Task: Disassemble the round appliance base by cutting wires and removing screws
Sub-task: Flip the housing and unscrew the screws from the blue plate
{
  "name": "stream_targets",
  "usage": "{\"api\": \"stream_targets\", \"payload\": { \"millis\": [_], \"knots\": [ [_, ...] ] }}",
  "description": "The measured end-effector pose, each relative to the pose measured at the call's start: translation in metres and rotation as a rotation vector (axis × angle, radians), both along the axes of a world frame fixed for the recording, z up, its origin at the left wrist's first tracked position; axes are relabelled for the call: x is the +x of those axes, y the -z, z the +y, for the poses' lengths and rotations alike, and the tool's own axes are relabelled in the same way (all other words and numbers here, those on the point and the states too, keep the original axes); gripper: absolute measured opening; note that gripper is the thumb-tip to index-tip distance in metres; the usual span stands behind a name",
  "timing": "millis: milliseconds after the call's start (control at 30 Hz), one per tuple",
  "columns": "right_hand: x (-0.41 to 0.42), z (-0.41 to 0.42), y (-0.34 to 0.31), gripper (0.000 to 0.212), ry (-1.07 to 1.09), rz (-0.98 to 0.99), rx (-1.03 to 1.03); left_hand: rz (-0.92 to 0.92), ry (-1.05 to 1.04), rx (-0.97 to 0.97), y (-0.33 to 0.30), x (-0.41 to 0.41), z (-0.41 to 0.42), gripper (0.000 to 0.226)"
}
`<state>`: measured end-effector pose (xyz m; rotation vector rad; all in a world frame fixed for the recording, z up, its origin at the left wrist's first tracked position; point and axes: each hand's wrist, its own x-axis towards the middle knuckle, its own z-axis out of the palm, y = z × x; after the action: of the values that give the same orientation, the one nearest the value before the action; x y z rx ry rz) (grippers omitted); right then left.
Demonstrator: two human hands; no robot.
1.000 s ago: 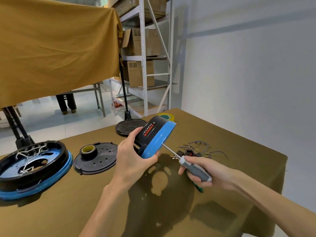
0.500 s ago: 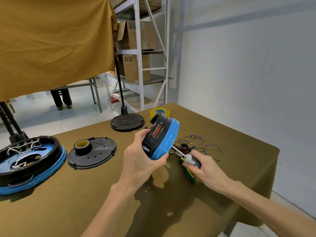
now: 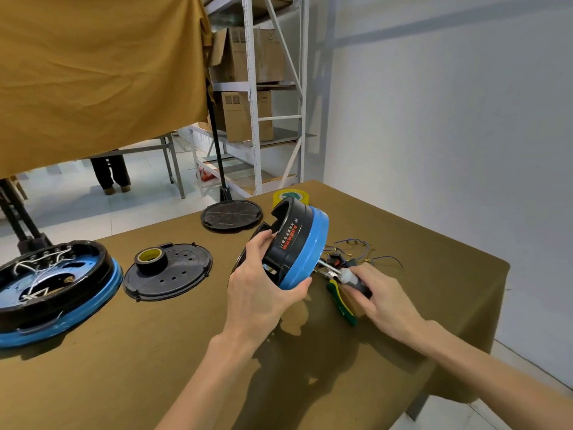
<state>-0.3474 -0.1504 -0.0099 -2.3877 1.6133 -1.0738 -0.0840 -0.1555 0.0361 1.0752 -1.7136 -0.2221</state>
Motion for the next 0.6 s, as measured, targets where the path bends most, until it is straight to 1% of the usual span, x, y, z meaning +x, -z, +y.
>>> {"api": "stream_targets", "payload": {
  "millis": [67,133,200,267,300,367,400,467,500,600],
  "knots": [
    [0.0,-0.003,-0.004,0.013,-0.019,-0.063,-0.001,0.006,0.006,-0.016,0.001,0.0,0.001,0.102],
    [0.0,-0.006,-0.012,0.023,-0.053,-0.091,0.083,-0.011,0.023,-0.039,0.0,0.0,0.001,0.097],
    [0.004,-0.005,-0.025,0.023,-0.087,-0.113,0.122,0.013,0.042,-0.053,-0.005,0.002,-0.002,0.091],
    [0.011,-0.003,-0.047,0.016,-0.12,-0.169,0.099,0.158,0.036,-0.037,-0.015,0.005,-0.009,0.082],
    [0.016,-0.002,-0.06,0.02,-0.137,-0.196,0.102,0.272,0.019,-0.002,-0.022,0.007,-0.013,0.076],
    [0.026,-0.003,-0.09,0.027,-0.18,-0.255,0.198,0.526,0.008,0.14,-0.033,0.013,-0.021,0.065],
    [0.032,-0.003,-0.104,0.026,-0.197,-0.278,0.25,0.652,0.028,0.239,-0.036,0.017,-0.024,0.06],
    [0.044,-0.006,-0.124,0.023,-0.193,-0.311,0.266,0.845,0.075,0.436,-0.031,0.026,-0.03,0.045],
    [0.049,-0.008,-0.131,0.021,-0.18,-0.336,0.248,0.892,0.088,0.519,-0.028,0.03,-0.03,0.039],
    [0.06,-0.017,-0.142,0.018,-0.134,-0.44,0.229,0.912,0.085,0.656,-0.016,0.039,-0.026,0.044]
  ]
}}
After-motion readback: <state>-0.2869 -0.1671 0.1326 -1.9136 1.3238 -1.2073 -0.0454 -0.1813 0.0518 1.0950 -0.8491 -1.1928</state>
